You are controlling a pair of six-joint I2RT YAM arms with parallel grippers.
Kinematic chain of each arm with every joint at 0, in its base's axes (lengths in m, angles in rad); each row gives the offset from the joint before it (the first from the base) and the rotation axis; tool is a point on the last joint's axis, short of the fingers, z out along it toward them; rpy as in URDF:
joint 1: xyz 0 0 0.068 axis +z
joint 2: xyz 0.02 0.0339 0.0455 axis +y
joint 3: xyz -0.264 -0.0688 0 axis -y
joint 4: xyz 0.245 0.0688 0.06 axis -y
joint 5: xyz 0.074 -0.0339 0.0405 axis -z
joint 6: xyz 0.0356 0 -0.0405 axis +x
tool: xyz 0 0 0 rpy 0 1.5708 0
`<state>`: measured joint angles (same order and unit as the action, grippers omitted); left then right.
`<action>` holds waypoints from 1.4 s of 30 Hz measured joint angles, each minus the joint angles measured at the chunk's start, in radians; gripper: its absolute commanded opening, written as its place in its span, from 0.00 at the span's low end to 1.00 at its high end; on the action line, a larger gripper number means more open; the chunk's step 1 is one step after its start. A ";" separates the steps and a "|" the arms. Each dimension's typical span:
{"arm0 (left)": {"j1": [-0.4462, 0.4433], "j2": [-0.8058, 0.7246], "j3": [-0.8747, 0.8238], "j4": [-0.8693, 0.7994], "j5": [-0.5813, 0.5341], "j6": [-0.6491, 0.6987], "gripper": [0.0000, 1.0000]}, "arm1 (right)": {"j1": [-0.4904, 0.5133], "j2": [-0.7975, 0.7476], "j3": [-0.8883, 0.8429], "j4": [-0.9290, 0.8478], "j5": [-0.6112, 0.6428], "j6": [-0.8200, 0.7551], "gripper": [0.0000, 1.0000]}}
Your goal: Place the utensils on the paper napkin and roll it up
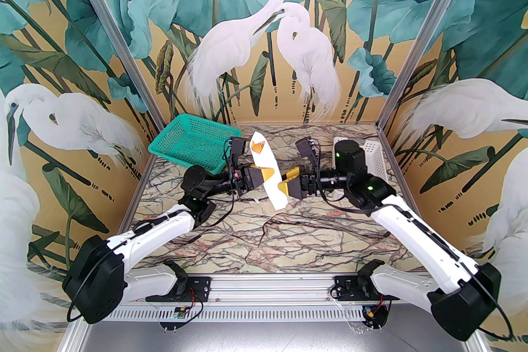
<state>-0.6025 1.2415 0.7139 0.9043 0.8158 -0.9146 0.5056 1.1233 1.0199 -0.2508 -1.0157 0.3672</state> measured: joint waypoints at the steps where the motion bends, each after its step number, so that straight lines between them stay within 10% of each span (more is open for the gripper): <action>1: 0.000 0.000 0.000 -0.002 0.000 0.002 0.02 | 0.006 0.000 -0.008 0.000 -0.003 0.003 0.64; 12: 0.000 -0.002 0.000 -0.034 -0.002 0.021 0.00 | 0.090 0.000 -0.070 0.024 0.002 0.046 0.42; 19: 0.000 -0.006 0.003 -0.047 -0.002 0.023 0.05 | 0.103 0.000 -0.080 0.060 0.043 0.079 0.00; 32: 0.032 -0.054 -0.018 -0.080 -0.016 0.023 0.68 | 0.103 0.008 -0.080 0.061 0.063 0.081 0.00; 42: 0.006 -0.126 -0.087 -0.097 -0.076 0.053 0.79 | 0.103 0.023 -0.080 0.084 0.058 0.082 0.00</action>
<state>-0.5968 1.1160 0.6270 0.8070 0.7399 -0.8612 0.6090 1.1465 0.9394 -0.1665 -0.9577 0.4492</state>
